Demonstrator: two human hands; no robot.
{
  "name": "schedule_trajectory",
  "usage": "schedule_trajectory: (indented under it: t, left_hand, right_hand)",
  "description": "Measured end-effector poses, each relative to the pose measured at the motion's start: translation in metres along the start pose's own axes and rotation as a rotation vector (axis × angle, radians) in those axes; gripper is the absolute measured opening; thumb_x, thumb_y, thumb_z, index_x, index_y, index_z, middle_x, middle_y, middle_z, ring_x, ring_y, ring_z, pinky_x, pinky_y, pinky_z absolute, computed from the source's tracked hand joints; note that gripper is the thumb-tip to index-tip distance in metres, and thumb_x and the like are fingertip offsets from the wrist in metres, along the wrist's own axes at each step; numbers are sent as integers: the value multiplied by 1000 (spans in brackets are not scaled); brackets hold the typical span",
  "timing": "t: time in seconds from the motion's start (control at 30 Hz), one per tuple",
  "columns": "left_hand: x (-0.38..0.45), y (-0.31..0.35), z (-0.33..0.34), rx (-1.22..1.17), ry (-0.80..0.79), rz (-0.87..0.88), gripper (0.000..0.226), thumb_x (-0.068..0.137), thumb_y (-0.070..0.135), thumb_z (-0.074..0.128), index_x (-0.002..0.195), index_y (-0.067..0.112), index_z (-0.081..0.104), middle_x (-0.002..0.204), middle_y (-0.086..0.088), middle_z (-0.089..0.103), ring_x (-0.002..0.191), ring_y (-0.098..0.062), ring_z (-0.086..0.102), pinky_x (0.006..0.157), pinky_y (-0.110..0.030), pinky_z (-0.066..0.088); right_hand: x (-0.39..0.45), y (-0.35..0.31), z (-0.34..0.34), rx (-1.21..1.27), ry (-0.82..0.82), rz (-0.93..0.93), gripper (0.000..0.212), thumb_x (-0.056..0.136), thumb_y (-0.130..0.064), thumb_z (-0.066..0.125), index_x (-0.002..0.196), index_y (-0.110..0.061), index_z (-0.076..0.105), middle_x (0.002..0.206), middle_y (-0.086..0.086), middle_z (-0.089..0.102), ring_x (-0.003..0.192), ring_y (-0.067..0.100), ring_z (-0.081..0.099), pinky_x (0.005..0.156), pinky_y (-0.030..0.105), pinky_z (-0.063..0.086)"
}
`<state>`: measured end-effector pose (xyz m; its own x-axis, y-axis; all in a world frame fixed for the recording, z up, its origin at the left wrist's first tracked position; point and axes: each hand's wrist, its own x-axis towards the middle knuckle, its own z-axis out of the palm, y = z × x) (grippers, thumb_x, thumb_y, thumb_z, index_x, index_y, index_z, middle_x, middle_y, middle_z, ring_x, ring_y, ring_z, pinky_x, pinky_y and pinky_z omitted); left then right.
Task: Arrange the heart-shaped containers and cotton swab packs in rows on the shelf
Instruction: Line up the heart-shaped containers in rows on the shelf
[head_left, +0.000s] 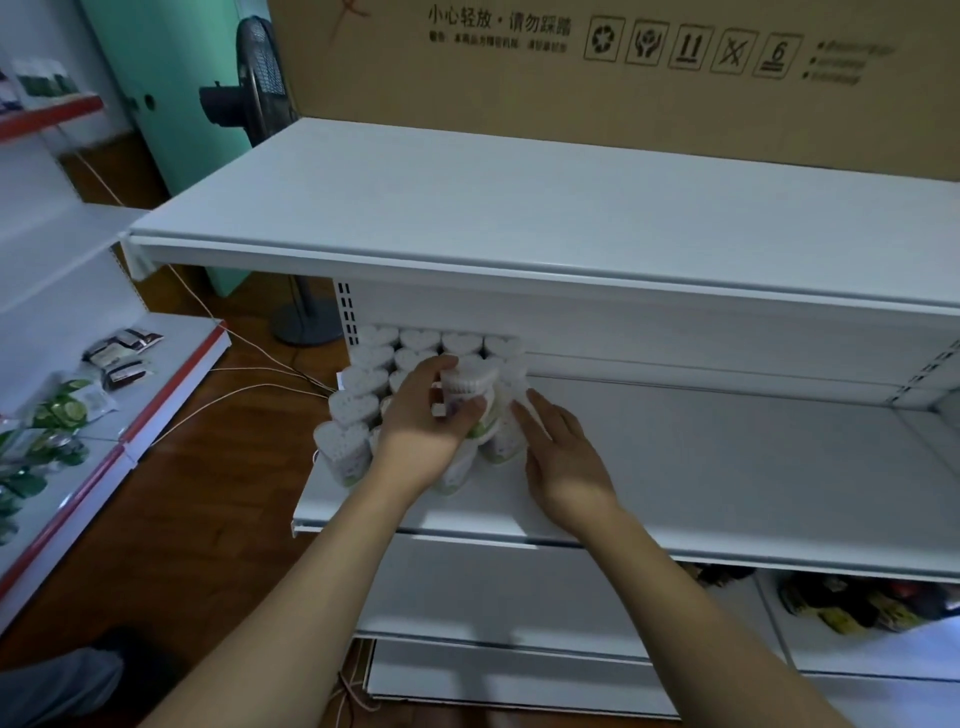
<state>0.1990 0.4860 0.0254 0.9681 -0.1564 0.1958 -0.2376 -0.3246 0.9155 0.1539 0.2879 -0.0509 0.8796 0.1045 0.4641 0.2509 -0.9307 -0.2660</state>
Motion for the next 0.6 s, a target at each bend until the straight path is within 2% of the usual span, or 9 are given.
schedule_trajectory:
  t: [0.1, 0.2, 0.27, 0.33, 0.43, 0.5, 0.53, 0.6]
  left_hand:
    - [1, 5, 5, -12, -44, 8, 51, 86, 27, 76, 132, 24, 54, 121, 12, 56, 98, 9, 55, 80, -10, 47]
    - [-2, 9, 12, 28, -98, 75, 54, 81, 35, 72, 132, 27, 55, 126, 8, 58, 106, -7, 59, 89, -27, 54]
    - [-5, 10, 16, 81, -124, 134, 54, 80, 32, 68, 132, 24, 56, 129, 4, 58, 111, -12, 59, 92, -38, 55]
    - [-8, 12, 19, 116, -134, 169, 55, 82, 34, 69, 134, 21, 55, 131, 3, 57, 113, -11, 58, 94, -40, 53]
    - [-11, 11, 15, 160, -240, 207, 63, 88, 36, 72, 144, 25, 46, 139, 9, 50, 120, -6, 51, 101, -26, 47]
    - [-11, 3, 8, 250, -273, 233, 60, 94, 32, 64, 149, 23, 42, 146, 4, 47, 131, -10, 45, 106, -21, 37]
    - [-11, -3, 2, 325, -268, 251, 53, 96, 29, 56, 148, 18, 45, 148, -3, 47, 134, -18, 44, 109, -25, 34]
    - [-11, -15, -8, 541, -198, 333, 49, 94, 29, 42, 136, 8, 58, 141, -14, 55, 130, -33, 50, 108, -41, 42]
  right_hand:
    - [7, -17, -29, 231, 146, 177, 51, 96, -22, 47, 146, -16, 47, 148, 7, 48, 132, 24, 44, 108, 36, 42]
    - [22, -35, -56, 435, 109, 180, 52, 95, -38, 58, 145, -31, 46, 145, -8, 48, 120, 8, 53, 98, 20, 45]
    - [27, -38, -63, 446, 126, 142, 45, 93, -33, 66, 137, -29, 57, 137, -8, 54, 113, 6, 58, 91, 23, 52]
    - [28, -36, -63, 436, 146, 181, 35, 90, -27, 70, 124, -26, 67, 128, -8, 61, 106, 7, 62, 86, 31, 56]
    - [19, -29, -62, 452, 179, 232, 32, 86, -24, 74, 117, -22, 71, 118, -8, 64, 95, 5, 65, 79, 30, 58]
    - [10, -25, -61, 411, 219, 227, 32, 84, -26, 75, 116, -20, 72, 117, -6, 63, 92, 6, 64, 76, 28, 58]
    - [4, -24, -59, 387, 218, 225, 33, 84, -28, 75, 116, -20, 72, 118, -6, 62, 91, 6, 63, 75, 28, 58]
    - [-9, -27, -52, 332, 171, 217, 36, 84, -38, 72, 117, -22, 71, 120, -5, 60, 91, 7, 63, 76, 28, 58]
